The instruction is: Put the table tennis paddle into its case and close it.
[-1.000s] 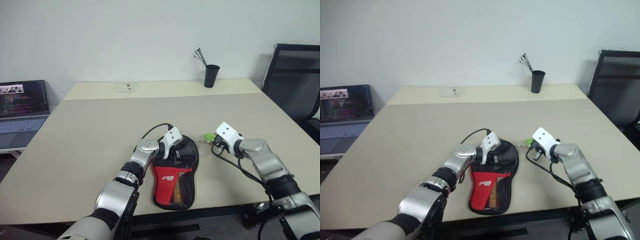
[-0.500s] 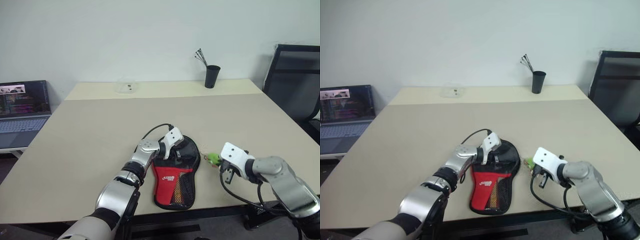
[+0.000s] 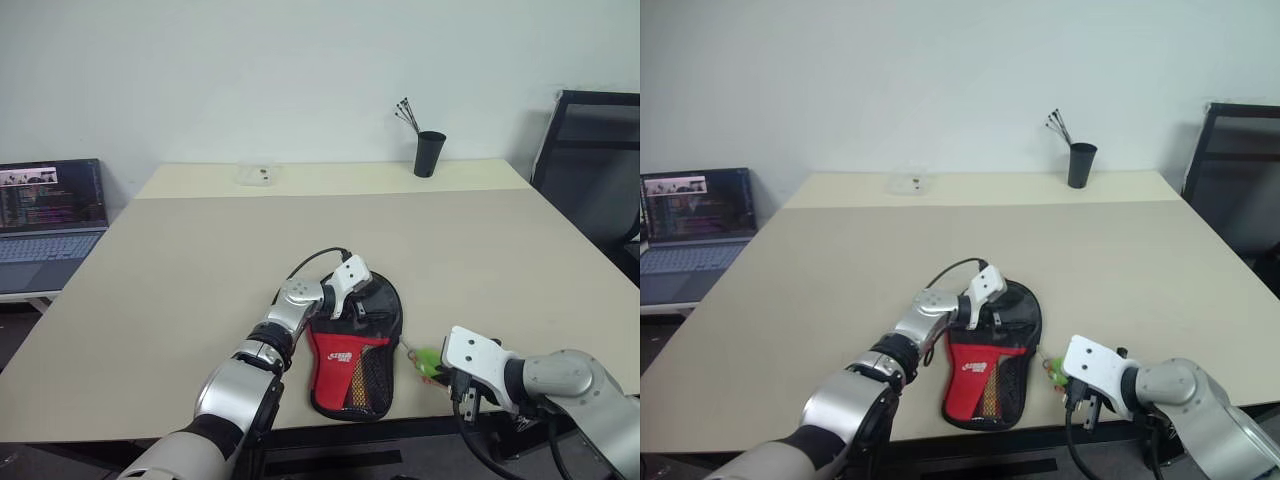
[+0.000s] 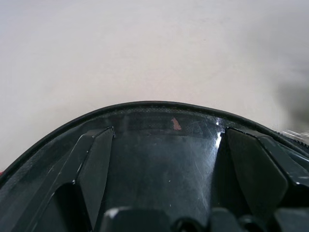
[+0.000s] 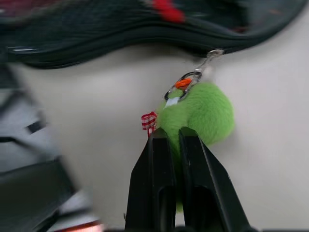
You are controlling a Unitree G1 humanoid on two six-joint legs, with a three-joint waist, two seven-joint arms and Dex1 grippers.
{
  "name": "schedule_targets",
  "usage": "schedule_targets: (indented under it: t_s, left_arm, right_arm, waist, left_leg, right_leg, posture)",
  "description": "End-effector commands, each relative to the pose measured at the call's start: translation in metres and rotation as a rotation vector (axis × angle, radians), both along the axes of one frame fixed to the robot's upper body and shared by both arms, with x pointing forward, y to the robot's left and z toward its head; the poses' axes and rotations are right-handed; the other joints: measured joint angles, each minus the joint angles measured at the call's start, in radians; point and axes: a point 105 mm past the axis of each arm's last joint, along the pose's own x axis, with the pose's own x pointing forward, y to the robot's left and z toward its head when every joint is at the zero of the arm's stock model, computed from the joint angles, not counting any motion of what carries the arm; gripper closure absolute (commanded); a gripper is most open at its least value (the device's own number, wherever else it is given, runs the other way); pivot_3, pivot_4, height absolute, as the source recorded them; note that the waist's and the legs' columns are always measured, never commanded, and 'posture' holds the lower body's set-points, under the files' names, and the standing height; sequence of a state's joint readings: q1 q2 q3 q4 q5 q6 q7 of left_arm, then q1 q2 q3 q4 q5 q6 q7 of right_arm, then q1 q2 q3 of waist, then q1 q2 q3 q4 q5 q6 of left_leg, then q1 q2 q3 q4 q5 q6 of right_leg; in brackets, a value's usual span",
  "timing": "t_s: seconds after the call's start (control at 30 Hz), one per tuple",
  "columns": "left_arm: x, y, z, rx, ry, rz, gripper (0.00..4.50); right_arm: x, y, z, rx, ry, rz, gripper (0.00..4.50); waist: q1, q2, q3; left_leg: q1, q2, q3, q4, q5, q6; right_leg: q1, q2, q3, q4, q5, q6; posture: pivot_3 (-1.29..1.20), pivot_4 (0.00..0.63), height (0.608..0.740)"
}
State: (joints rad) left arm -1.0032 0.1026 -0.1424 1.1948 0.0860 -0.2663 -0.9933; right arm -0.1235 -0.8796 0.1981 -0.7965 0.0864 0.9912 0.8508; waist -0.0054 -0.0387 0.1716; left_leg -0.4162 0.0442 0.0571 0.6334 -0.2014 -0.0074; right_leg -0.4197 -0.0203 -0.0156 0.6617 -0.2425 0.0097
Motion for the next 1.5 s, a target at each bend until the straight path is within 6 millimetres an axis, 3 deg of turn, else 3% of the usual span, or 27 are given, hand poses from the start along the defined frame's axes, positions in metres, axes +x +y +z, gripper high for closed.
schedule_targets:
  t_s: [0.03, 0.53, 0.67, 0.8, 1.0, 1.03, 1.23, 1.33, 1.5]
  left_arm:
    - [-0.008, -0.001, -0.022, 0.048, 0.068, -0.010, 0.45]
    - [-0.008, -0.004, -0.022, 0.049, 0.066, -0.009, 0.45]
    - [-0.008, -0.004, -0.021, 0.048, 0.064, -0.007, 0.45]
    - [-0.008, -0.005, -0.021, 0.045, 0.062, -0.004, 0.45]
    - [-0.007, -0.005, -0.021, 0.044, 0.059, -0.002, 0.45]
    - [-0.007, -0.005, -0.020, 0.044, 0.059, -0.001, 0.45]
    - [-0.008, -0.007, -0.020, 0.038, 0.056, -0.006, 0.45]
    - [-0.008, -0.008, -0.018, 0.029, 0.052, -0.010, 0.45]
    - [-0.007, 0.000, 0.004, -0.020, -0.012, -0.064, 0.45]
  right_arm:
    - [-0.017, 0.005, 0.005, 0.020, 0.041, 0.061, 4.48]
    - [-0.082, 0.025, 0.010, 0.163, 0.324, 0.284, 4.48]
    - [-0.091, 0.030, 0.012, 0.188, 0.366, 0.322, 4.48]
    - [-0.089, 0.038, 0.015, 0.213, 0.350, 0.326, 4.48]
    - [-0.078, 0.032, 0.022, 0.210, 0.336, 0.286, 4.48]
    - [-0.077, 0.032, 0.025, 0.214, 0.331, 0.285, 3.96]
    - [-0.069, 0.031, 0.039, 0.282, 0.298, 0.257, 2.07]
    - [-0.048, 0.027, 0.051, 0.335, 0.241, 0.203, 1.08]
    - [0.010, 0.005, 0.065, 0.375, 0.069, 0.031, 1.08]
  waist:
    - [0.003, 0.000, 0.000]
    - [0.006, 0.000, 0.000]
    - [0.005, 0.000, 0.000]
    - [0.005, 0.000, 0.000]
    - [0.005, 0.000, 0.000]
    - [0.005, 0.000, 0.000]
    - [0.005, 0.000, 0.000]
    - [0.005, -0.001, 0.000]
    - [0.004, -0.001, 0.000]
  left_leg:
    - [0.000, 0.000, 0.000, 0.000, 0.000, 0.000]
    - [0.000, 0.000, -0.001, 0.001, -0.002, -0.002]
    - [0.001, 0.001, -0.001, 0.003, -0.002, -0.002]
    - [0.001, 0.001, -0.002, 0.003, -0.002, -0.002]
    - [0.001, 0.001, -0.002, 0.003, -0.002, -0.003]
    - [0.001, 0.001, -0.002, 0.003, -0.002, -0.003]
    - [0.001, 0.001, -0.003, 0.004, -0.002, -0.002]
    - [0.001, 0.001, -0.003, 0.005, -0.002, -0.002]
    - [0.001, 0.001, -0.004, 0.007, -0.003, -0.002]
  right_leg:
    - [0.000, 0.000, 0.000, 0.000, 0.000, 0.000]
    - [0.002, 0.000, -0.001, -0.003, 0.000, 0.001]
    - [0.005, 0.000, -0.002, -0.003, 0.000, 0.001]
    - [0.005, 0.000, -0.001, -0.004, 0.000, 0.001]
    - [0.005, 0.000, -0.001, -0.004, 0.000, 0.001]
    - [0.005, 0.000, -0.001, -0.004, 0.000, 0.001]
    - [0.006, 0.000, -0.002, -0.004, 0.000, 0.001]
    - [0.007, 0.000, -0.002, -0.003, 0.000, 0.001]
    - [0.008, -0.001, -0.002, -0.003, 0.000, 0.001]
  posture:
    - [0.00, 0.150, 0.740]
    - [0.00, 0.150, 0.740]
    - [0.00, 0.150, 0.740]
    - [0.00, 0.150, 0.740]
    - [0.00, 0.150, 0.740]
    - [0.00, 0.150, 0.740]
    - [0.00, 0.150, 0.740]
    - [0.00, 0.150, 0.740]
    - [0.00, 0.150, 0.740]
